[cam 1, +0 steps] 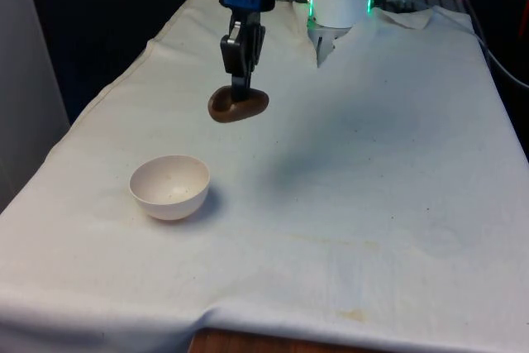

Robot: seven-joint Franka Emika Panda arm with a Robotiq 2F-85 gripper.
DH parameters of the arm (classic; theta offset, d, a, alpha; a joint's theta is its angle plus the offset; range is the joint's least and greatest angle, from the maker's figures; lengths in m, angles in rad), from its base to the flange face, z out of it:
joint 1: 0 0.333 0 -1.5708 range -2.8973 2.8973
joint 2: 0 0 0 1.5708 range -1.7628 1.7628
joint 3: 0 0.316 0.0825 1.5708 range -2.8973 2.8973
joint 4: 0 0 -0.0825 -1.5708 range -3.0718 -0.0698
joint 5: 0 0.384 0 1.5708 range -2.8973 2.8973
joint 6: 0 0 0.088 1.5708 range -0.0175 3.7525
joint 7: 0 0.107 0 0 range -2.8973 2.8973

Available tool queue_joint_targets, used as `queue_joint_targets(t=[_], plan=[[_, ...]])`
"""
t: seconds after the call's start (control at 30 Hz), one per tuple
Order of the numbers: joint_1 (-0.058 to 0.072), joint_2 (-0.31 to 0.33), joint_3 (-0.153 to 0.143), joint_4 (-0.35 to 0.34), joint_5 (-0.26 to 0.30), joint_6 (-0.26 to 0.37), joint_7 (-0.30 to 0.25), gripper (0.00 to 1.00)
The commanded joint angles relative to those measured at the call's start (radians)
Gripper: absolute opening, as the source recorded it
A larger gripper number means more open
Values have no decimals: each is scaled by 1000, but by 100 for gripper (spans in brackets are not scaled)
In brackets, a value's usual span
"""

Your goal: Pour the coffee beans from the cup into the bowl.

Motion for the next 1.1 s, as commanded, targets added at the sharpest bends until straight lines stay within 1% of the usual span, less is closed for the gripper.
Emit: queue_joint_targets(t=[0.0, 0.03, 0.07, 0.27, 0.3, 0.33, 0.43, 0.57, 0.6, 0.63, 0.67, 0.9, 0.93, 0.97, 1.07], plan=[[-4, 6, 1, 16, 6, -6, -1, 0], [0, 2, -1, 6, 1, -1, 0, 0], [-4, 8, 0, 22, 8, -7, -1, 0], [-6, 21, -6, 62, 18, -20, 4, 0], [-3, 17, -8, 55, 15, -17, 4, 0], [-6, 23, -7, 68, 20, -21, 4, 0], [-6, 28, -11, 85, 25, -25, 5, 0], [-10, 39, -17, 110, 29, -27, 9, 0], [-4, 33, -19, 98, 22, -22, 12, 0], [-10, 43, -18, 114, 31, -27, 9, 0], [-10, 49, -21, 121, 34, -25, 8, 0], [-11, 57, -24, 127, 37, -23, 4, 0], [-7, 57, -28, 126, 30, -23, 11, 0], [-11, 57, -24, 127, 37, -23, 4, 0], [-9, 57, -25, 126, 37, -23, 8, 0]])
